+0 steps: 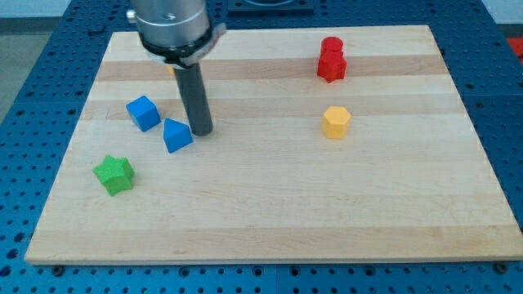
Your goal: Slide blue triangle below the blue cube
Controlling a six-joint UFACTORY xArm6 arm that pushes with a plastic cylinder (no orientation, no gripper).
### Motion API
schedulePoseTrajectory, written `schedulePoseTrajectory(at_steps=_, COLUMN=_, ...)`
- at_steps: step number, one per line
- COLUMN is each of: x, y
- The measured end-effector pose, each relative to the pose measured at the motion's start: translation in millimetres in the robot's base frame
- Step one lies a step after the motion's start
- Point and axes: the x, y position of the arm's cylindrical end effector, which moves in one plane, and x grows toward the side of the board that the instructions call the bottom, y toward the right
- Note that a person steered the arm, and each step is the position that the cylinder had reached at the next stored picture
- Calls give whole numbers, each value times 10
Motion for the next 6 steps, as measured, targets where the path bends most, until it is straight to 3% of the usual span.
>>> schedulePoseTrajectory(at_steps=6, x=191, y=-537)
